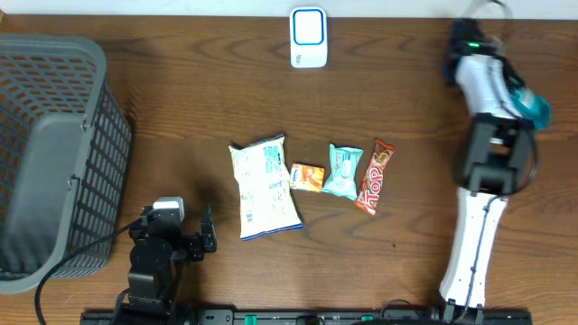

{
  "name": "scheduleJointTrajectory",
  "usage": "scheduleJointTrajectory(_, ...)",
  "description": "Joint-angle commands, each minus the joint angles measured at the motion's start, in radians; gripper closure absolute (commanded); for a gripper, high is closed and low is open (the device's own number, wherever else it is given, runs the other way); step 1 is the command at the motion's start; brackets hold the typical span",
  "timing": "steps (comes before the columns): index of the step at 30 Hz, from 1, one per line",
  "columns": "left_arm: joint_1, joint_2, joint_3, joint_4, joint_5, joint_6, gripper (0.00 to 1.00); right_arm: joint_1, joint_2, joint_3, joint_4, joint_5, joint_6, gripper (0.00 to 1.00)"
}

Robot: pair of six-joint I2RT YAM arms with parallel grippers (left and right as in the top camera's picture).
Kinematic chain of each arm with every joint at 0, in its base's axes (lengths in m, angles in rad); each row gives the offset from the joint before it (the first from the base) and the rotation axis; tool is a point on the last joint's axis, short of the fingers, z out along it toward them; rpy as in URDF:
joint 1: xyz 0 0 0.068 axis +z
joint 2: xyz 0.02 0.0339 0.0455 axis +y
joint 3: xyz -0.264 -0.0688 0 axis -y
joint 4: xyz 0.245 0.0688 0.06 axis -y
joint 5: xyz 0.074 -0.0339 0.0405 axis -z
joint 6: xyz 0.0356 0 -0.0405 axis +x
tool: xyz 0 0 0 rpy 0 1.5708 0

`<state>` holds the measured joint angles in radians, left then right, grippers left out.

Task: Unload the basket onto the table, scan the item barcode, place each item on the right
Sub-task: 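Carry the mouthwash bottle to the right table edge and release it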

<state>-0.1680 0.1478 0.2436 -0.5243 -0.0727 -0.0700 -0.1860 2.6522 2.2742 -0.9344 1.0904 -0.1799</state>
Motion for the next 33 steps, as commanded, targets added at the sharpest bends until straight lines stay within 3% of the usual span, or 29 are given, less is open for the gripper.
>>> scheduleJointTrajectory(1,0.002,-0.006,0.014,0.001,0.01,0.017,0.01,-0.118,-0.053,0.015,-0.055,-0.182,0.178,0.71)
scheduleJointTrajectory(4,0.002,-0.006,0.014,0.001,0.01,0.017,0.01,-0.224,-0.053,0.016,-0.1,-0.266,0.233,0.63)
scheduleJointTrajectory(7,0.002,-0.006,0.014,0.001,0.01,0.017,0.01,-0.314,-0.053,0.016,-0.13,-0.346,0.258,0.15)
scheduleJointTrajectory(10,0.002,-0.006,0.014,0.001,0.01,0.017,0.01,-0.374,-0.058,0.016,-0.158,-0.475,0.264,0.01)
scheduleJointTrajectory(18,0.002,-0.006,0.014,0.001,0.01,0.017,0.01,-0.42,-0.143,0.017,-0.169,-0.775,0.28,0.01)
scheduleJointTrajectory(25,0.002,-0.006,0.014,0.001,0.01,0.017,0.01,-0.355,-0.435,0.017,-0.142,-1.262,0.302,0.01)
scheduleJointTrajectory(33,0.002,-0.006,0.014,0.001,0.01,0.017,0.01,-0.228,-0.792,0.017,-0.158,-1.34,0.43,0.01)
